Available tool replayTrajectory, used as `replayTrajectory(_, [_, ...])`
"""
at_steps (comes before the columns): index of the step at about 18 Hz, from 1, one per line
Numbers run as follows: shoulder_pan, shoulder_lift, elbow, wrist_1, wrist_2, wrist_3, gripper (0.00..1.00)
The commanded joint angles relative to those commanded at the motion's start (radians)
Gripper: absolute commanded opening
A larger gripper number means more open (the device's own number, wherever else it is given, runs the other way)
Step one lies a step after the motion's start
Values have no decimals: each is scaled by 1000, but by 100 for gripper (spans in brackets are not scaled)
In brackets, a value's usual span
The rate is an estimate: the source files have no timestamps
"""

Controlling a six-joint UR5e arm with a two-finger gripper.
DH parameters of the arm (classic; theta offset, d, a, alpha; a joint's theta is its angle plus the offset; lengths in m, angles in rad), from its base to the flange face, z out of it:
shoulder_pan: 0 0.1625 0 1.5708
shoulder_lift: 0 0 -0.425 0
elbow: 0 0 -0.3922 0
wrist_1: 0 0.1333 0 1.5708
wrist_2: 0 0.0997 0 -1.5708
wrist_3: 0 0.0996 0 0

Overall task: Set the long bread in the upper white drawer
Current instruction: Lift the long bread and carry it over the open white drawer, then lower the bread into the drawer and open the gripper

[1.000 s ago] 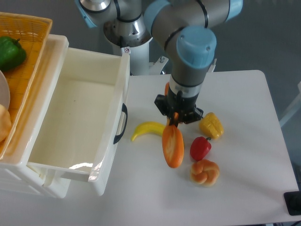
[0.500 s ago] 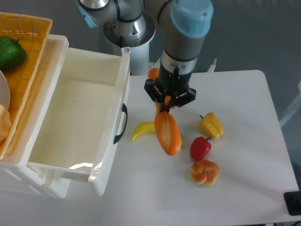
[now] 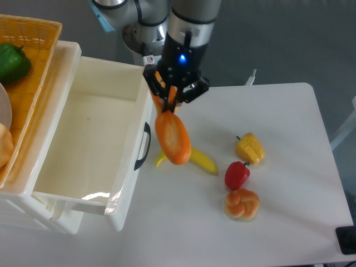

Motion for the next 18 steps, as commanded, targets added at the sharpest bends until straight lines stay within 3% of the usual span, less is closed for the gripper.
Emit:
replayTrajectory(5, [-69, -6, -11, 2, 5, -43, 12])
replayTrajectory(7, [-77, -8, -20, 2, 9, -45, 18])
replayTrajectory(12, [-100, -15, -38, 11, 11, -38, 21])
replayTrajectory(14, [-133, -15, -55, 32, 12, -42, 25])
replayTrajectory(16, [-156, -20, -61, 35, 20, -37, 37])
replayTrajectory(18, [-163, -37, -61, 49, 35, -37, 38])
